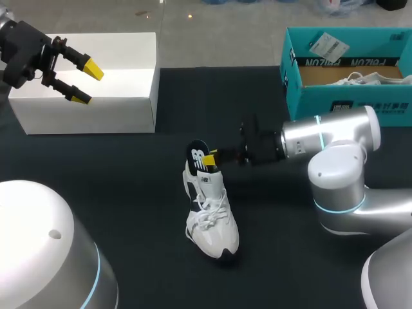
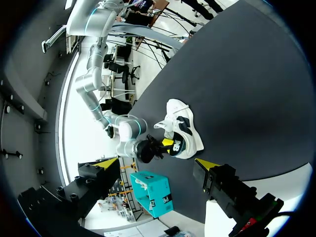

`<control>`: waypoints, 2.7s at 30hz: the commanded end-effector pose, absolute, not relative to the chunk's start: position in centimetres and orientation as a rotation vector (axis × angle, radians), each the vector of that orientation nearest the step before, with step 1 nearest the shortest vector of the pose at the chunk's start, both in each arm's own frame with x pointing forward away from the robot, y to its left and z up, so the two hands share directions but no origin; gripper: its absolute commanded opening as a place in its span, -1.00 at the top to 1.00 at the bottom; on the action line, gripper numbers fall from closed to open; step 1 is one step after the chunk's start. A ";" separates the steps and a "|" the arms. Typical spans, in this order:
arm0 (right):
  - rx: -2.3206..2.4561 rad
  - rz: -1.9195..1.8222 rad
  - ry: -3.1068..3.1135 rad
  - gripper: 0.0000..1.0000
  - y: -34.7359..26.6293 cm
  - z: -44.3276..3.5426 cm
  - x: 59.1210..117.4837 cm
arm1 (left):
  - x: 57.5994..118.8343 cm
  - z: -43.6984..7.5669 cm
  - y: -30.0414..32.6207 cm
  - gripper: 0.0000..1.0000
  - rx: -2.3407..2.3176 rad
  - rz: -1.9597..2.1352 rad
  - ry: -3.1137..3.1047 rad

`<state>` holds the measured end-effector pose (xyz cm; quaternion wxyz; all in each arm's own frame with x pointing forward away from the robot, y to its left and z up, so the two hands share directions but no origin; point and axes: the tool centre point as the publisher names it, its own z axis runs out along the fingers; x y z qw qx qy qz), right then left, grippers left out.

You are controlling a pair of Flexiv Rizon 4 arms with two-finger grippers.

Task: Take the shoe out of the shoebox, open the shoe tongue, remove and reinsert the insole, then place the shoe into the shoebox

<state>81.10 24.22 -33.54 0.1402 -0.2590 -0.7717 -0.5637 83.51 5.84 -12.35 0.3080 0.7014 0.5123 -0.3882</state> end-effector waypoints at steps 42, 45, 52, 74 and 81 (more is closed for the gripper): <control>-0.692 -1.444 -2.254 1.00 25.1 -35.5 78.4 | 83.5 -12.3 5.9 -1.00 1.858 -1.026 1.355; -0.686 -1.442 -2.258 1.00 25.4 -35.5 78.7 | 83.5 -12.3 5.9 -1.00 1.858 -1.026 1.355; -0.692 -1.447 -2.272 0.22 25.6 -35.4 79.2 | 83.5 -12.3 5.9 -1.00 1.858 -1.026 1.355; -0.689 -1.469 -2.325 0.01 24.7 -33.6 79.8 | 83.5 -12.3 5.9 -1.00 1.858 -1.026 1.355; -0.712 -1.494 -2.333 0.07 24.4 -33.3 80.6 | 83.5 -12.3 5.9 -1.00 1.858 -1.026 1.355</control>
